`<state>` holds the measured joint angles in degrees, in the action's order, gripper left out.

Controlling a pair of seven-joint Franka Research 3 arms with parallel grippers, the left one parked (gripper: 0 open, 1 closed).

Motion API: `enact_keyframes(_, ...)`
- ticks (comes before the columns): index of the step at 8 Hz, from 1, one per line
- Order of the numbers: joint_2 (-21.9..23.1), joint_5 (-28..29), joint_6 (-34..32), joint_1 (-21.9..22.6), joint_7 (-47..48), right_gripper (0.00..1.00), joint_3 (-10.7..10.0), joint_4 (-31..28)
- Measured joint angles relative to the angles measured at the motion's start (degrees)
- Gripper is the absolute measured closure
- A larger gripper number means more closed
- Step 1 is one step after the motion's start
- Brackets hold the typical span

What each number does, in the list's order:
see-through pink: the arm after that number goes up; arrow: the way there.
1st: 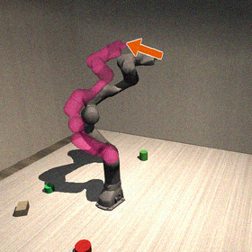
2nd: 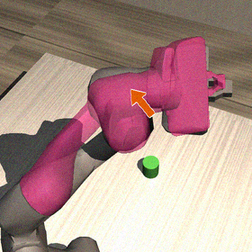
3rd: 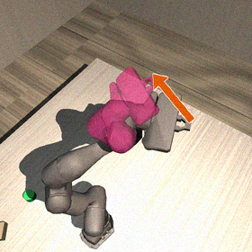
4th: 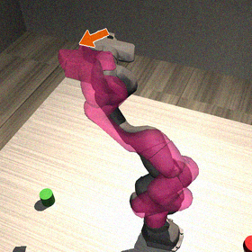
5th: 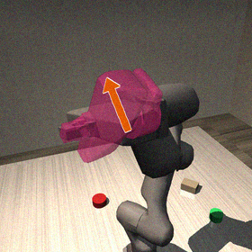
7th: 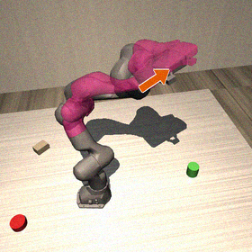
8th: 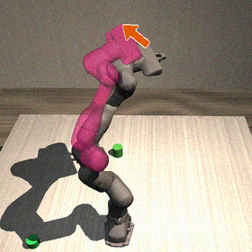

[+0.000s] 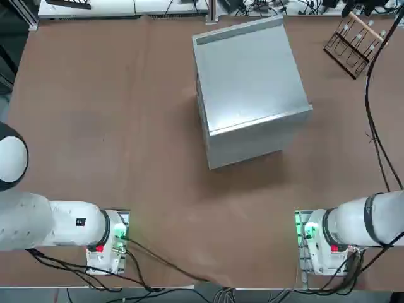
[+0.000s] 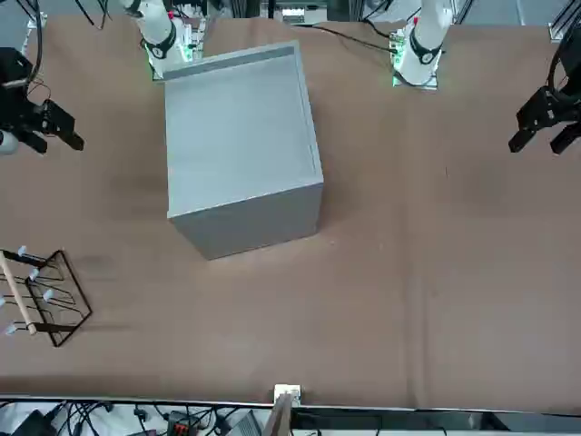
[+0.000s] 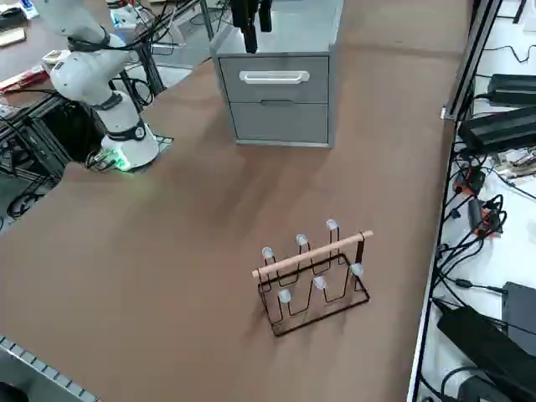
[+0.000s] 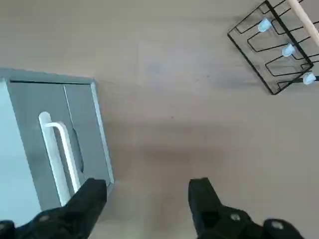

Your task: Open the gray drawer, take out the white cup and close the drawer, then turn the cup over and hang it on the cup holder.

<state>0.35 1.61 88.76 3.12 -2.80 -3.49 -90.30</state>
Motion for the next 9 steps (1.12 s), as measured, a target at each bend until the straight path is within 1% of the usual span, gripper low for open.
enact_keyframes(9,0.24,0.61,-0.64,0.49,0.38,0.00,-0.01,-0.78)
